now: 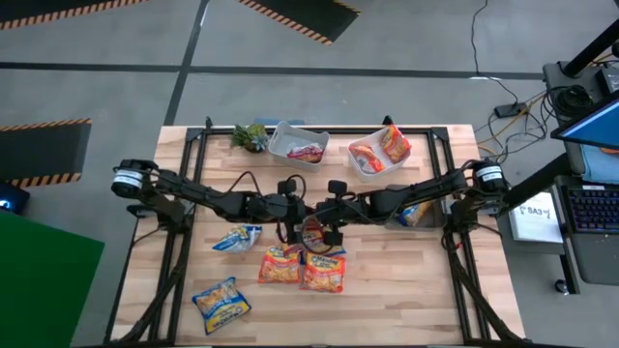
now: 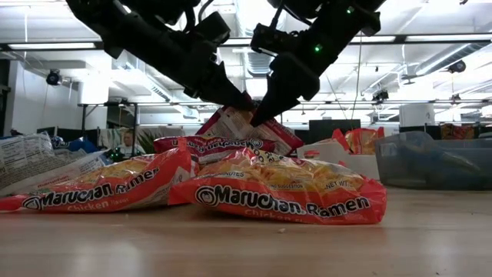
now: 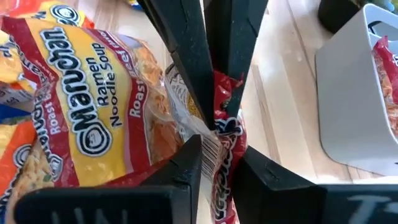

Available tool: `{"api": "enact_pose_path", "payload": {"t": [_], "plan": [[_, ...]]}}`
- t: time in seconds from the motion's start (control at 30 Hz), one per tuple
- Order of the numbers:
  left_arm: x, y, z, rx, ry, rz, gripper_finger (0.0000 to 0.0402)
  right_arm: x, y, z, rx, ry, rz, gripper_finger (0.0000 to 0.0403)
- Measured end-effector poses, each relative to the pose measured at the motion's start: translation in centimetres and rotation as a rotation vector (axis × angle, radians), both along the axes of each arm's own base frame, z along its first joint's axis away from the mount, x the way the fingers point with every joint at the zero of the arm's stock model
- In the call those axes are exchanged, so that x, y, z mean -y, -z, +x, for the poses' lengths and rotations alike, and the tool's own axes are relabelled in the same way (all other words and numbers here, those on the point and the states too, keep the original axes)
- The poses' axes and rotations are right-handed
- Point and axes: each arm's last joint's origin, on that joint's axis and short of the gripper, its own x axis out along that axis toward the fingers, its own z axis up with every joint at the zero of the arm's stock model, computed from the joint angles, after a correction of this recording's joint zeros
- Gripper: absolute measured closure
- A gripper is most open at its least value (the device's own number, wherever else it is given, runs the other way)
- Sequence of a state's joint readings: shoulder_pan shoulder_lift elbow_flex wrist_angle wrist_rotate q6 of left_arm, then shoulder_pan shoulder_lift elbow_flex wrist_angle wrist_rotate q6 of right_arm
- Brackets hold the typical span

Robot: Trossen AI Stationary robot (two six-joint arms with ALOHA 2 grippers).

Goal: Sort Maruchan noodles
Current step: Put the red noodle pack into the gray bin

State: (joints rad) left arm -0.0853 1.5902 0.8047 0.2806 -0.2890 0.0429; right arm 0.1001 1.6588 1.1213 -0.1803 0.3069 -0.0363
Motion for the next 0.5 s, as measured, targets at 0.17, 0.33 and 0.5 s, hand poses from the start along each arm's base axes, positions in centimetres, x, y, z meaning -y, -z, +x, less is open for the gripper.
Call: {"api": "enact_pose_path", "payload": {"t": [0.17, 0.33, 0.5], "plan": [[0.0, 0.0, 0.0, 0.001, 0.0, 0.0, 0.0401, 0.0, 0.0, 0.0, 0.005, 0.012, 0.013, 0.0312], [0.0, 0.0, 0.0, 0.001, 0.003, 0.006, 0.0401, 0.0, -0.1, 0.0, 0.01, 0.021, 0.015, 0.0249], [0.0, -0.4, -0.1, 0.016, 0.002, 0.005, 0.0401, 0.1, -1.6, -0.4, 0.022, 0.024, 0.016, 0.0193]]}}
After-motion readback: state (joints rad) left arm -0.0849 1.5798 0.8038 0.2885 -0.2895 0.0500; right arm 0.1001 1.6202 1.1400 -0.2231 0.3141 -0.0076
